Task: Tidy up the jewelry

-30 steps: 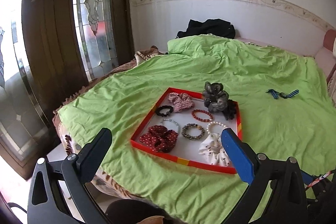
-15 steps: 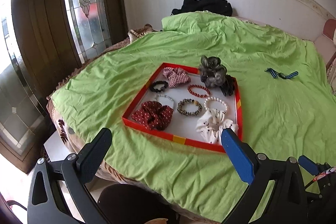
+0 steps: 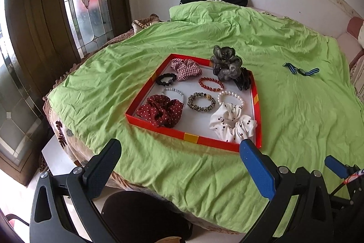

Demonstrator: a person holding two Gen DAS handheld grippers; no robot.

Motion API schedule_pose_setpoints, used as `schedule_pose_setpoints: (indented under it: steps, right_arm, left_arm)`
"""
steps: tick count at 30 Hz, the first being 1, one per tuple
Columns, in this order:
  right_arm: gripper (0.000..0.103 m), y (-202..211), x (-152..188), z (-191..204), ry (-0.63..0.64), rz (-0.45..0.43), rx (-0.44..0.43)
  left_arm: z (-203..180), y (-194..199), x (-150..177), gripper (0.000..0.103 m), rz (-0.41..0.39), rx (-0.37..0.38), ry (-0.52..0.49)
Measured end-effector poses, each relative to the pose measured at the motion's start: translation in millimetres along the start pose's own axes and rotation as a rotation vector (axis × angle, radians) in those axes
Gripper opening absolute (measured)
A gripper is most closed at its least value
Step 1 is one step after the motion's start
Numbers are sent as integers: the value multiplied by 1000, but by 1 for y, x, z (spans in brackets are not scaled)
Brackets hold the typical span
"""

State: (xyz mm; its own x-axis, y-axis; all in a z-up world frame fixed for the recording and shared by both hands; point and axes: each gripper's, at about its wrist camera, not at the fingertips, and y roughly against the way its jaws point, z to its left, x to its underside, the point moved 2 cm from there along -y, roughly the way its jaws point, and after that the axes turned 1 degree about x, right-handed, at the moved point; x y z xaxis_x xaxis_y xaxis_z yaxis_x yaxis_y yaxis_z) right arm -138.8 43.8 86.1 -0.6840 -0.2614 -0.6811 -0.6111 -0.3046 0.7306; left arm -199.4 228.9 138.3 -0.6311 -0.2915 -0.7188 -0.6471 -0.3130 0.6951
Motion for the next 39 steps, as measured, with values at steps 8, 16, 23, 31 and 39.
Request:
schedule_pose_setpoints:
  steps: [8,16,23,31,39]
  right_arm:
    - [83,-7,2,0,-3,34,16]
    - [83,-16,0,2,-5,59,43]
    - [83,-25,1,8,10,74,58]
    - [83,-29,-3,16,26,71,69]
    - [83,-29,-6,22,41,65,71]
  left_arm:
    - [-4,-2,3,103,-2,8,-32]
    - [-3,-10,6,103,0,52,-33]
    - [3,-18,10,103,6,75,-17]
    - [13,-30,15,103,46,90,5]
    - [20,-37,17,103,73,98,24]
